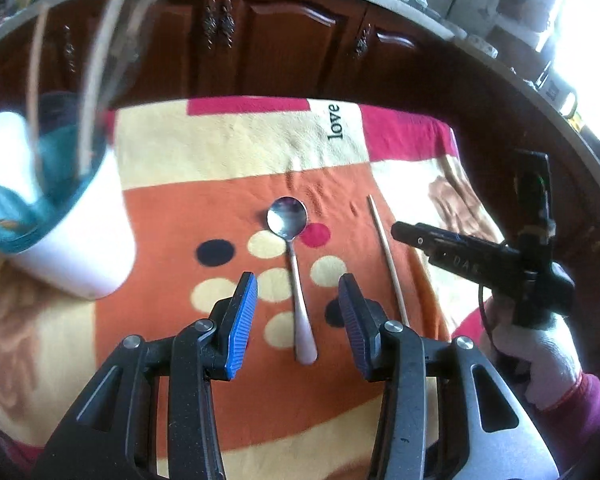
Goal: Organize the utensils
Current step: 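Move both open tools back from the cup to the remaining utensils, then grasp the silver spoon with the left tool while the right grasps the white chopstick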
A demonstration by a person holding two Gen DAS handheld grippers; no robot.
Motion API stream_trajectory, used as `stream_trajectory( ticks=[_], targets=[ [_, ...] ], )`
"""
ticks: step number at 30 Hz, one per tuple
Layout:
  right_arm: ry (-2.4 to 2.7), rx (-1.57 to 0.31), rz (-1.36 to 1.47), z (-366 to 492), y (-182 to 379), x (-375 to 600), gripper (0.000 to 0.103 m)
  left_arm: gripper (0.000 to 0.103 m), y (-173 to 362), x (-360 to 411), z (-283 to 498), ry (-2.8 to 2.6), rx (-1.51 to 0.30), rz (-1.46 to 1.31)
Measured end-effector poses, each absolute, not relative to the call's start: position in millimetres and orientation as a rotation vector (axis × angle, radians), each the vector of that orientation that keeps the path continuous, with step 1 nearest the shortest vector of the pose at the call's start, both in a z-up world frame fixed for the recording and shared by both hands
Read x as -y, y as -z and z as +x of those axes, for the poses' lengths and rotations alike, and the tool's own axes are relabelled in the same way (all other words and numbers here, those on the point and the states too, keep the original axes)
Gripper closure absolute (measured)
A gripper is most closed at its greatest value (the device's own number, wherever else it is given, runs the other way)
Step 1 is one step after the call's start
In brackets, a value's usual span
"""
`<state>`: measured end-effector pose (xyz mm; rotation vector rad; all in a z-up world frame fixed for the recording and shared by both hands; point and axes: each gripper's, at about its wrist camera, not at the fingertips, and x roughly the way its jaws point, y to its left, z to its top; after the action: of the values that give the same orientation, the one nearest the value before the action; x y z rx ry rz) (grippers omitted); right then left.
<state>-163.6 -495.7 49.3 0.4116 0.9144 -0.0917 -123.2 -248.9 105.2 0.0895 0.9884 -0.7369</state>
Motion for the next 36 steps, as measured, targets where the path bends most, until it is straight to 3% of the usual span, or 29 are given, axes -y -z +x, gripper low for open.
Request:
stream_trajectory(
  ticks=[21, 25, 33, 35, 36],
  targets=[
    [0.010, -0.964, 0.408, -118, -25, 508, 0.064, 0.062, -40, 312, -30, 0.708, -1.089, 0.036],
    [-0.011, -0.954, 0.413, -119, -23, 511, 0.064, 0.082, -33, 315, -26, 0.723, -1.094, 0.036],
    [-0.005, -0.948, 0.374, -106, -21, 506, 0.065, 0.097, -33, 319, -24, 0.756, -1.084, 0.050],
    [0.007, -0.951, 0.344, -103, -21, 501, 0.075, 0.098, -34, 319, -26, 0.763, -1.083, 0.054],
    [0.012, -0.953, 0.326, -102, -21, 499, 0.085, 0.099, -35, 319, -28, 0.766, -1.080, 0.059]
  ],
)
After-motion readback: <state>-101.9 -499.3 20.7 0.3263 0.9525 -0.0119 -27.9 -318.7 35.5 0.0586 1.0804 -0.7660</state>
